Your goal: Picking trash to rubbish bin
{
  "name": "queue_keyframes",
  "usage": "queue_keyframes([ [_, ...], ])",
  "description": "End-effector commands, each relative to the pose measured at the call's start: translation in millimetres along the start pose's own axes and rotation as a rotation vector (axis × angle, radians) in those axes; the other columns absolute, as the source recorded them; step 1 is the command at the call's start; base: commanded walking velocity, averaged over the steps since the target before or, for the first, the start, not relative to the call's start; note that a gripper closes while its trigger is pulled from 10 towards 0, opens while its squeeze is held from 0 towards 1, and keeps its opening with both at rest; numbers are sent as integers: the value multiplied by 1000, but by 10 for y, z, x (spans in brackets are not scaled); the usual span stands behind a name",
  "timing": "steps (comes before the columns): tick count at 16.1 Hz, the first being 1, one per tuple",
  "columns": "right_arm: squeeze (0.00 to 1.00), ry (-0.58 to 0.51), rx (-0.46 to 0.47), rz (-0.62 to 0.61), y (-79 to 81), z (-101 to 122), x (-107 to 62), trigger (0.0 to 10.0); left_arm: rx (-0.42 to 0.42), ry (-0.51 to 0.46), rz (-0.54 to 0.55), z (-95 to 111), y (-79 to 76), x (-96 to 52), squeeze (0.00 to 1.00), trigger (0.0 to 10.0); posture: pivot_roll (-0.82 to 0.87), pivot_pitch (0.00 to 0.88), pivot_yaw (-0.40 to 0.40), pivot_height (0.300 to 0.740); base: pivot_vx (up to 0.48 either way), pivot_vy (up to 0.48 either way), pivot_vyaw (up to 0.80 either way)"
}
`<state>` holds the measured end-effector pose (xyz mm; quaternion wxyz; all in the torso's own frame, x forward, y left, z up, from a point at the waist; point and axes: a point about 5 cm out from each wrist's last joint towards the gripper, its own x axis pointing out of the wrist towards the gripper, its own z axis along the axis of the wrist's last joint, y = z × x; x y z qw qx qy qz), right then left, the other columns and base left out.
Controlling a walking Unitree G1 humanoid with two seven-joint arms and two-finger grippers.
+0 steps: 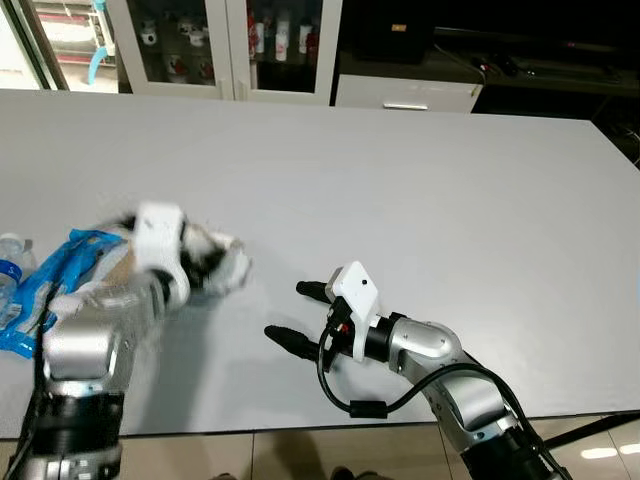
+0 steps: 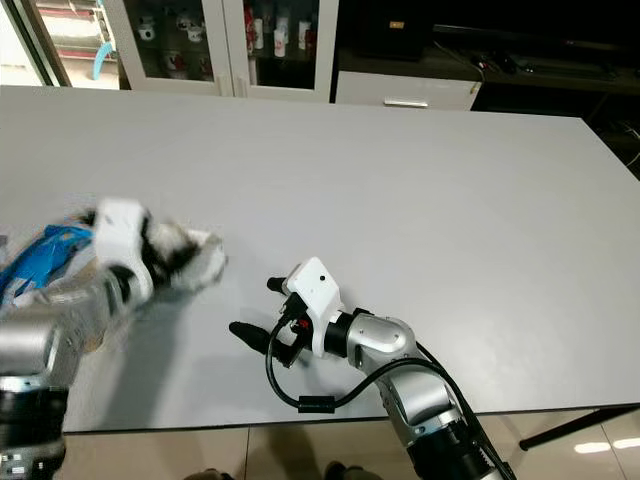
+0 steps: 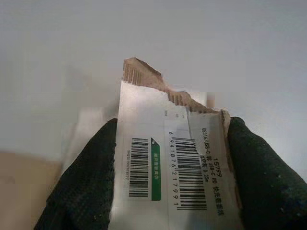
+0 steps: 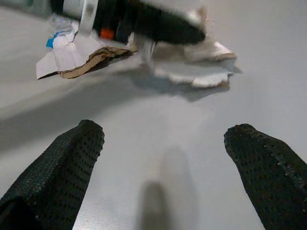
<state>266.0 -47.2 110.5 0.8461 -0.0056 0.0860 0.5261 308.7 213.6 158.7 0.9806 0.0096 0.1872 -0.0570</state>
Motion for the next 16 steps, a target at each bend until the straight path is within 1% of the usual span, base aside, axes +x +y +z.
queue_keyframes([
  [1, 0, -5, 3, 1, -8, 11, -18, 10000, -11, -33, 12, 53, 4, 3, 0, 10000, 28, 69, -83, 740, 0, 0, 0],
  [5, 0, -4, 1, -2, -18, 13, -15, 10000, -44, -199, 89, 295, 81, -11, 0, 10000, 29, 68, -85, 740, 0, 0, 0],
  [6, 0, -4, 0, -3, -18, 14, -14, 10000, -49, -210, 95, 312, 80, -14, 0, 10000, 29, 68, -85, 740, 0, 0, 0],
  [9, 0, -5, -2, -7, -22, 17, -15, 10000, -110, -368, 142, 504, 137, -51, 0, 10000, 27, 66, -85, 740, 0, 0, 0],
  [11, 0, -3, -4, -10, -24, 10, -14, 10000, -106, -454, 175, 608, 140, -97, 0, 10000, 28, 68, -84, 740, 0, 0, 0],
  [12, 0, -4, -4, -12, -27, 13, -13, 10000, -90, -496, 201, 656, 144, -124, 0, 10000, 28, 68, -85, 740, 0, 0, 0],
  [13, 0, -5, -5, -13, -28, 14, -13, 10000, -82, -509, 211, 669, 146, -131, 0, 10000, 28, 68, -85, 740, 0, 0, 0],
  [14, 0, -10, -6, -23, -40, 20, -10, 10000, -57, -528, 227, 686, 137, -141, 0, 10000, 31, 67, -85, 740, 0, 0, 0],
  [15, 0, -19, -12, -46, -66, 33, -8, 10000, -6, -547, 245, 692, 114, -142, 0, 10000, 29, 67, -84, 740, 0, 0, 0],
  [16, 0, -55, -36, -159, -184, 91, 2, 10000, 66, -576, 271, 693, 86, -138, 0, 10000, 27, 65, -84, 740, 0, 0, 0],
])
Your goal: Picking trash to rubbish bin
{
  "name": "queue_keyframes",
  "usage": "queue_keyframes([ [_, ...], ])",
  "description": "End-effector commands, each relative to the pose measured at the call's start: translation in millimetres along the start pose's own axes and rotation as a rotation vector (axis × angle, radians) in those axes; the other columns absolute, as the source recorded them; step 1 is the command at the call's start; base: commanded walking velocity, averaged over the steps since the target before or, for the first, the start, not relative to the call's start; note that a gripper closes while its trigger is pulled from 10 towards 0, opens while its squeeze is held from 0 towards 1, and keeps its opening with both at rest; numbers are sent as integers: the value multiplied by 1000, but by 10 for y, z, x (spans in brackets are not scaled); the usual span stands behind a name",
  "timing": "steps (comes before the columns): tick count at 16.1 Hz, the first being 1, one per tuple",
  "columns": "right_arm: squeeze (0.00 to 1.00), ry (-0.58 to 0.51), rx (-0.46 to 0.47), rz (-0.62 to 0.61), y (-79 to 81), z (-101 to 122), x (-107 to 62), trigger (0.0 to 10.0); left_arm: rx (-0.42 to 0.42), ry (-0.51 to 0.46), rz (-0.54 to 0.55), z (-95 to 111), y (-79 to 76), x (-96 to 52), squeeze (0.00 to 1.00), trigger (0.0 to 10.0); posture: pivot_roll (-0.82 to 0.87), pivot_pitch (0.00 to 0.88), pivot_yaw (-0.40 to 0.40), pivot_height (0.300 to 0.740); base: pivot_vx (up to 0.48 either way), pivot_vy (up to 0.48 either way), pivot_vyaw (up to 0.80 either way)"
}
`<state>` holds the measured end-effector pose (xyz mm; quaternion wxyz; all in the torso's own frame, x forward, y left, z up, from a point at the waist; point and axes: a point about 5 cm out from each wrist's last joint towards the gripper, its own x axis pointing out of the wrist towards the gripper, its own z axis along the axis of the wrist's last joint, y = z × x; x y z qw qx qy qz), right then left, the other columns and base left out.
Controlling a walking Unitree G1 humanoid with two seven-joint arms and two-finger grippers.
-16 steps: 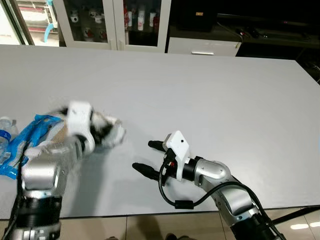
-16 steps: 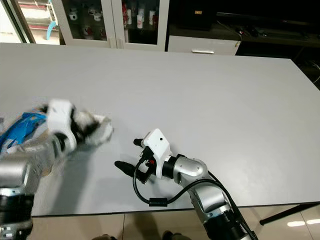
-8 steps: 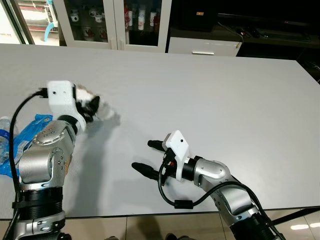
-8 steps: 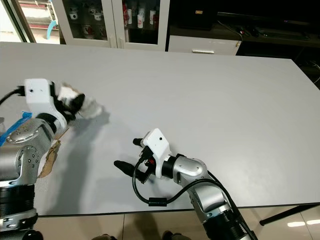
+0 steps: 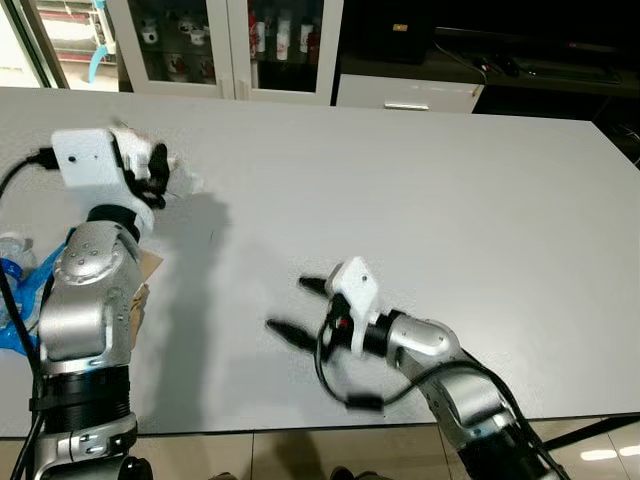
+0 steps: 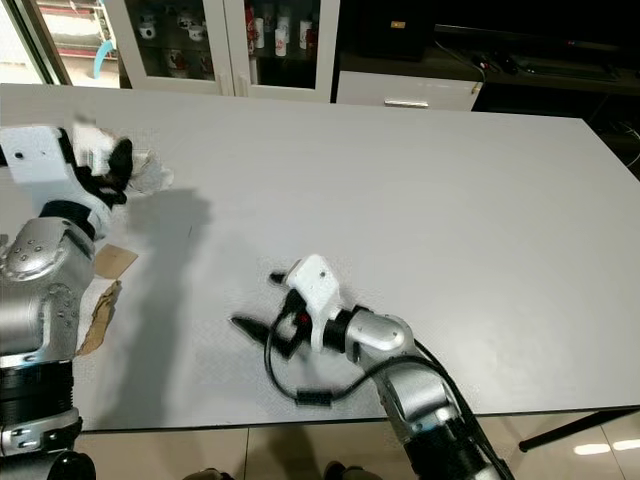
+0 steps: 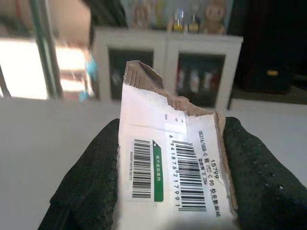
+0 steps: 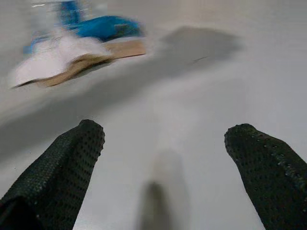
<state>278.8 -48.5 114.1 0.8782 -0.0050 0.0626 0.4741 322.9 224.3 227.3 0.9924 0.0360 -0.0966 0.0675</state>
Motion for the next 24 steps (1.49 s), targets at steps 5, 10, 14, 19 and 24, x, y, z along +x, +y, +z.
queue_keyframes([
  [5, 0, -204, -43, -538, -630, 383, -116, 10000, 157, -153, -49, 93, -304, -40, 0, 10000, 27, 63, -82, 740, 0, 0, 0],
  [10, 0, -354, -74, -848, -843, 578, -259, 10000, 206, -230, -56, 187, -412, -39, 0, 10000, 26, 61, -77, 740, 0, 0, 0],
  [14, 0, -424, -92, -922, -895, 697, -311, 10000, 214, -266, -36, 229, -411, -4, 0, 10000, 27, 58, -79, 740, 0, 0, 0],
  [19, 0, -460, -105, -934, -902, 761, -296, 10000, 217, -290, -35, 240, -425, 3, 0, 6275, 30, 54, -81, 740, 0, 0, 0],
  [24, 0, -448, -98, -922, -888, 718, -270, 10000, 220, -298, -38, 250, -425, 11, 0, 10000, 28, 57, -77, 740, 0, 0, 0],
])
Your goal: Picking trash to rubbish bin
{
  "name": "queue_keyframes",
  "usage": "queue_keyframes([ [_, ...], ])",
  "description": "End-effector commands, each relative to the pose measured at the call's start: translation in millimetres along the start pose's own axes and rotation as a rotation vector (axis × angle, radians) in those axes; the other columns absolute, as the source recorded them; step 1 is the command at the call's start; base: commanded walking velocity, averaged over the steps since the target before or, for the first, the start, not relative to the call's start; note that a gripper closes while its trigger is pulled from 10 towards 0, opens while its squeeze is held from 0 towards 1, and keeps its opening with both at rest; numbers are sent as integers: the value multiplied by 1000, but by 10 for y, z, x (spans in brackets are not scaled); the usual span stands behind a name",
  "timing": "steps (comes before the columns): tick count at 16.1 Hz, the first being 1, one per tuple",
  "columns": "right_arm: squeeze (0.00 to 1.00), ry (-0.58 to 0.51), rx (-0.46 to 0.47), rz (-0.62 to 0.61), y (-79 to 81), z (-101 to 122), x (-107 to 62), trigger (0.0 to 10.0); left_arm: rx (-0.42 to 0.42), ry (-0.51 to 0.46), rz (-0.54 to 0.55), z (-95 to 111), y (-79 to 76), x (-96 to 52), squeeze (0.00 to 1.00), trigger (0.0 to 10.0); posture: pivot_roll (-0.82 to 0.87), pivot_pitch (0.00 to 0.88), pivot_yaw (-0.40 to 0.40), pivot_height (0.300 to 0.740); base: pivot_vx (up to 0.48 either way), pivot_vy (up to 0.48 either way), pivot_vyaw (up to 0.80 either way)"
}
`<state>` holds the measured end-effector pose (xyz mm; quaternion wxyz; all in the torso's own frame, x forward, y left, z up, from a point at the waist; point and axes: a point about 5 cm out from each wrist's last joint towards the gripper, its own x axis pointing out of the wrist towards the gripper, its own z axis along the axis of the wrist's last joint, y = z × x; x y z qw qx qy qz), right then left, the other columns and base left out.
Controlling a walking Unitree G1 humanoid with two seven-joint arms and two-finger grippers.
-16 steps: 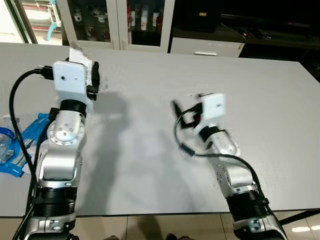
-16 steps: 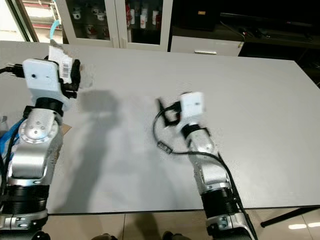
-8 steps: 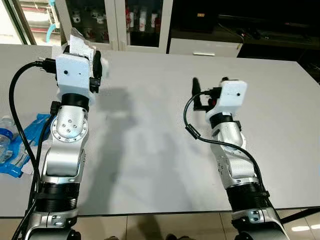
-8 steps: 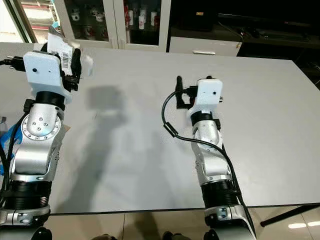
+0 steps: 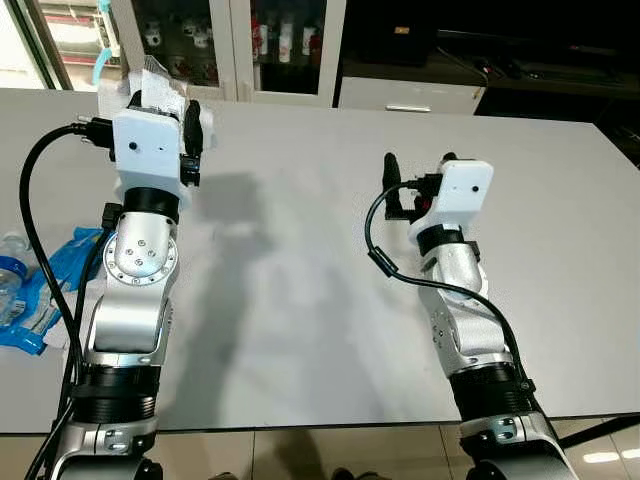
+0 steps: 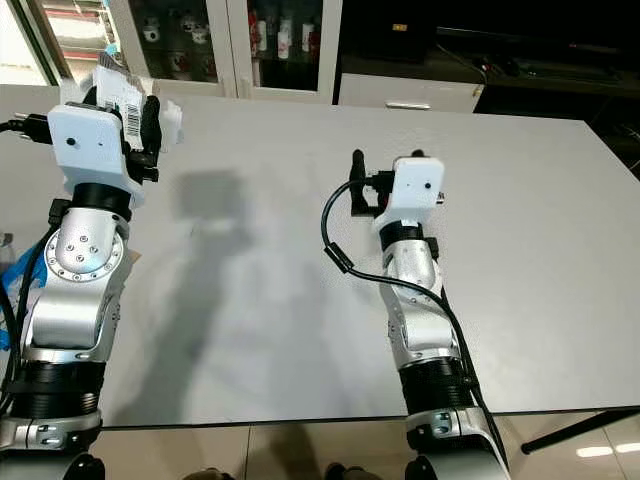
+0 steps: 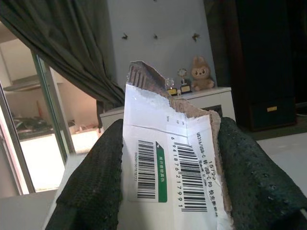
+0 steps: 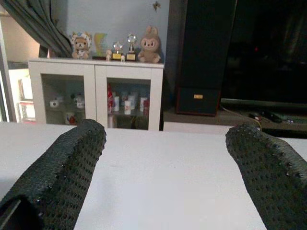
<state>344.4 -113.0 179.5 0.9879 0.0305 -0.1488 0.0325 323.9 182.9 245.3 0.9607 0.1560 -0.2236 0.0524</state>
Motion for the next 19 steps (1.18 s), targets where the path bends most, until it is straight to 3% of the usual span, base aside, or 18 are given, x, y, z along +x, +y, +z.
queue_keyframes([
  [1, 0, -18, -4, -5, -20, 36, 23, 10000, -1, -22, 4, 39, -19, 32, 0, 0, 28, 57, -77, 740, 0, 0, 0],
  [2, 0, -15, -5, -2, -19, 29, 20, 10000, -1, -22, 3, 33, -26, 31, 0, 0, 27, 58, -76, 740, 0, 0, 0],
  [4, 0, -10, -8, -1, -18, 15, 16, 10000, 2, -20, 6, 31, -28, 33, 0, 10000, 28, 57, -76, 740, 0, 0, 0],
  [19, 0, -1, 7, 22, 11, -5, 16, 10000, 13, 33, 13, -85, -145, 25, 0, 10000, 24, 58, -74, 740, 0, 0, 0],
])
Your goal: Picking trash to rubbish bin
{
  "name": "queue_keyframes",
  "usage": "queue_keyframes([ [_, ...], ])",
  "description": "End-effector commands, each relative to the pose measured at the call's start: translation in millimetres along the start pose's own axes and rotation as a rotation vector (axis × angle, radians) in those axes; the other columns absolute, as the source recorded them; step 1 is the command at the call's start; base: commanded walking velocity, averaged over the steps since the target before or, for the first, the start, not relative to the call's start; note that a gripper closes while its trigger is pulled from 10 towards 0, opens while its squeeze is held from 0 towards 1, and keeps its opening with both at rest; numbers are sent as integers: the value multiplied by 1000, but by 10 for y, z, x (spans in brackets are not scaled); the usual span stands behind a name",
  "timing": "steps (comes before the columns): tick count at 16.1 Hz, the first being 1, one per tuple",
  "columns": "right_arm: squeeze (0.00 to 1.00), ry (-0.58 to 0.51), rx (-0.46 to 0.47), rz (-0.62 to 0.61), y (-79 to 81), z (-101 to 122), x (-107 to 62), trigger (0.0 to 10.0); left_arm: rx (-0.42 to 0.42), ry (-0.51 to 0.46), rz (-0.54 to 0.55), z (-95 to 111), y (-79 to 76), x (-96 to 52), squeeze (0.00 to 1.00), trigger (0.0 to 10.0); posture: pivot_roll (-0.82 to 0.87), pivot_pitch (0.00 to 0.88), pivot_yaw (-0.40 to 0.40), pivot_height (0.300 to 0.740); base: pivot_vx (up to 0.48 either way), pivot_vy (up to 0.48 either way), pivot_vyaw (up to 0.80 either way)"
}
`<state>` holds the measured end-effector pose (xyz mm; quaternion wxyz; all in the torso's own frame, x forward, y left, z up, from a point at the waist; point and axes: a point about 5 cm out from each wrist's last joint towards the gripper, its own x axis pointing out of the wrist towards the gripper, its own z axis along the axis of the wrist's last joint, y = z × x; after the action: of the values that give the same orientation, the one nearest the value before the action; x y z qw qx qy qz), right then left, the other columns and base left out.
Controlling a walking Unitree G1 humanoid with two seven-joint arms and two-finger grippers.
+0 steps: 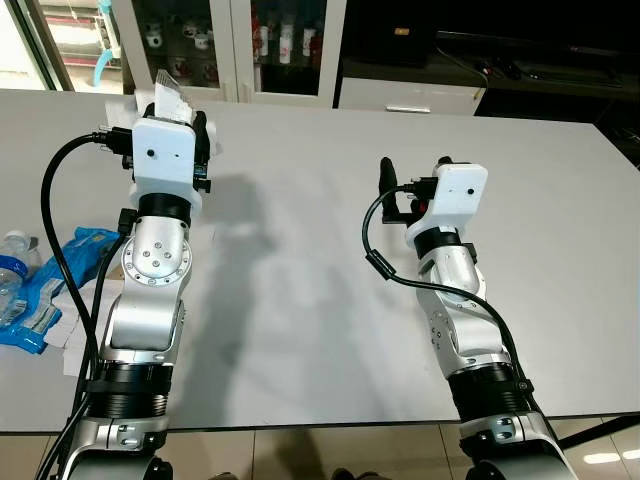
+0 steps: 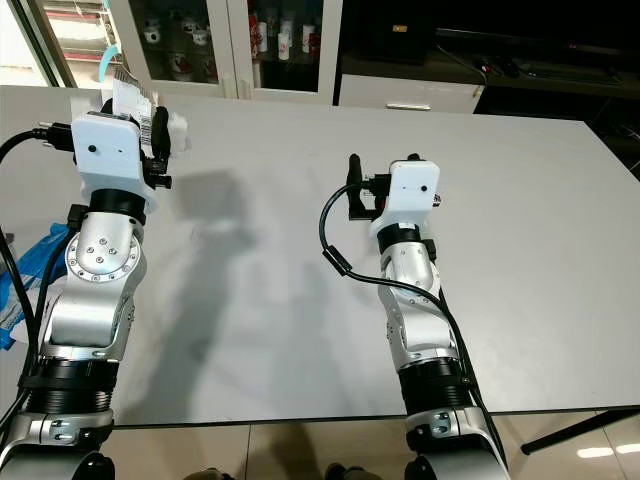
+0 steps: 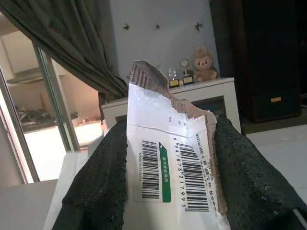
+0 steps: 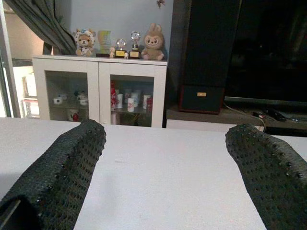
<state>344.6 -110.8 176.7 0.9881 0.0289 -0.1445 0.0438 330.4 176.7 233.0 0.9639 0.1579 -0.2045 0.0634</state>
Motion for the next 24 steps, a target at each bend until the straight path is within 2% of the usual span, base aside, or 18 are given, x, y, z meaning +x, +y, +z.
queue_keyframes([
  [1, 0, -7, 7, 3, -5, 17, 19, 10000, 7, -7, -1, 17, -37, 25, 0, 10000, 24, 58, -75, 740, 0, 0, 0],
  [10, 0, 3, 17, 19, 12, -2, 16, 10000, 7, -17, 5, 23, -30, 25, 0, 10000, 26, 58, -76, 740, 0, 0, 0],
  [21, 0, 19, 12, 42, 32, -37, -7, 10000, 10, -19, -6, 4, -34, 4, 0, 10000, 24, 39, -72, 740, -248, 0, 0],
  [24, 0, 19, 13, 42, 33, -40, -7, 10000, 11, -17, -8, 1, -41, -2, 0, 10000, 23, 39, -72, 740, 0, 0, 0],
])
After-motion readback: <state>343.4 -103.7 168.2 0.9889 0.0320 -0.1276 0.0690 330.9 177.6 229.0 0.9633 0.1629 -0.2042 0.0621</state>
